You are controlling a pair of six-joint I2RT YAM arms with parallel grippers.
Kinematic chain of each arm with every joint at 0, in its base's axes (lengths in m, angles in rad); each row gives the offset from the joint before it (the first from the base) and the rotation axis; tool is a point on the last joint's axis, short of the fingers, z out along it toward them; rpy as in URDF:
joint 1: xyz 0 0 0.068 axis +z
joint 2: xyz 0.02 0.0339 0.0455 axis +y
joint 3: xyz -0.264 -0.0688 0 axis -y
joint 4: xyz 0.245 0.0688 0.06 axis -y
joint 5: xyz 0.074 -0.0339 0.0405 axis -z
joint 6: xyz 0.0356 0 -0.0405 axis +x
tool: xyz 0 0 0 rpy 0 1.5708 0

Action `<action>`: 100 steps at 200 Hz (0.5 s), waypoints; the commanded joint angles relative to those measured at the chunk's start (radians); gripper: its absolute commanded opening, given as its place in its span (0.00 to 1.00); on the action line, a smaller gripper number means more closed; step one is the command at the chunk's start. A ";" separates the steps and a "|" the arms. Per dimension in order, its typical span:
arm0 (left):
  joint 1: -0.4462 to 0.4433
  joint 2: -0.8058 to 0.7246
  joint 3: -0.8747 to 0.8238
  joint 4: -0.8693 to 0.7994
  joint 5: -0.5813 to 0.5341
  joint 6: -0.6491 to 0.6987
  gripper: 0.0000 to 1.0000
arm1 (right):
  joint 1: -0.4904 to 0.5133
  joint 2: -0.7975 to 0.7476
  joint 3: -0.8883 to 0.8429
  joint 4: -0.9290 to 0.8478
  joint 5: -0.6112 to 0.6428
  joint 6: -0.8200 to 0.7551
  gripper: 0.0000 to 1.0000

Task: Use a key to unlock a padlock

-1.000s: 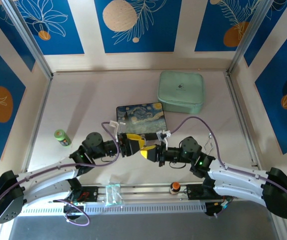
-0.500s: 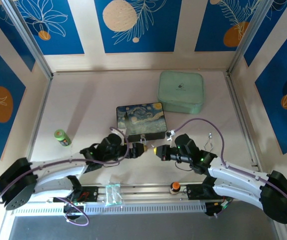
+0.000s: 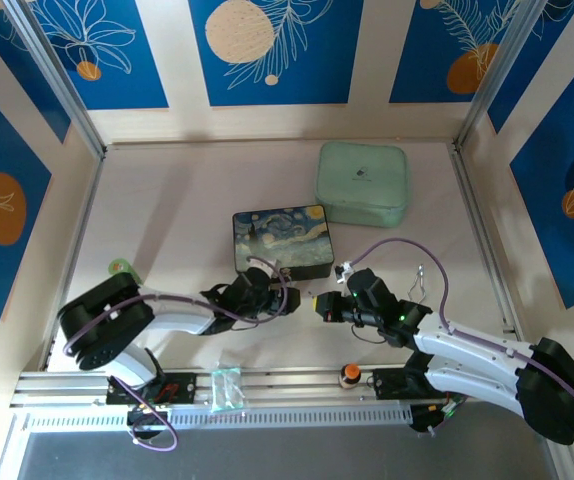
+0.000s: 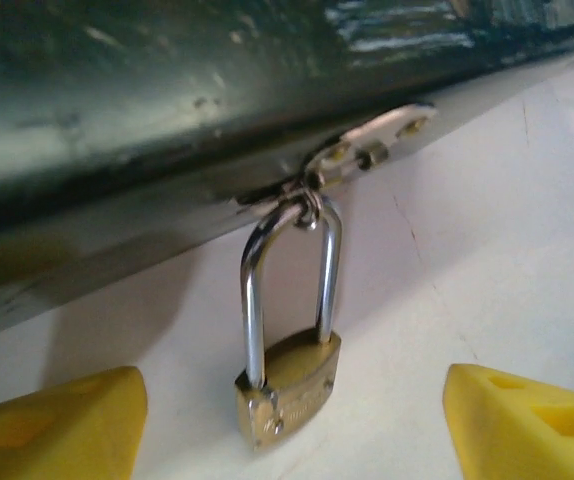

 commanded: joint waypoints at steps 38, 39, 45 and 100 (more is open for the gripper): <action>-0.015 0.128 0.076 0.055 -0.017 0.029 0.47 | 0.000 -0.030 -0.026 -0.009 0.018 0.023 0.00; -0.015 0.128 0.076 0.055 -0.019 0.028 0.46 | 0.000 -0.030 -0.027 -0.008 0.018 0.023 0.00; -0.016 0.129 0.073 0.057 -0.023 0.026 0.41 | 0.001 -0.032 -0.032 -0.004 0.020 0.027 0.00; -0.036 0.097 0.061 0.029 -0.069 0.005 0.17 | 0.008 0.045 -0.083 0.152 -0.022 0.127 0.00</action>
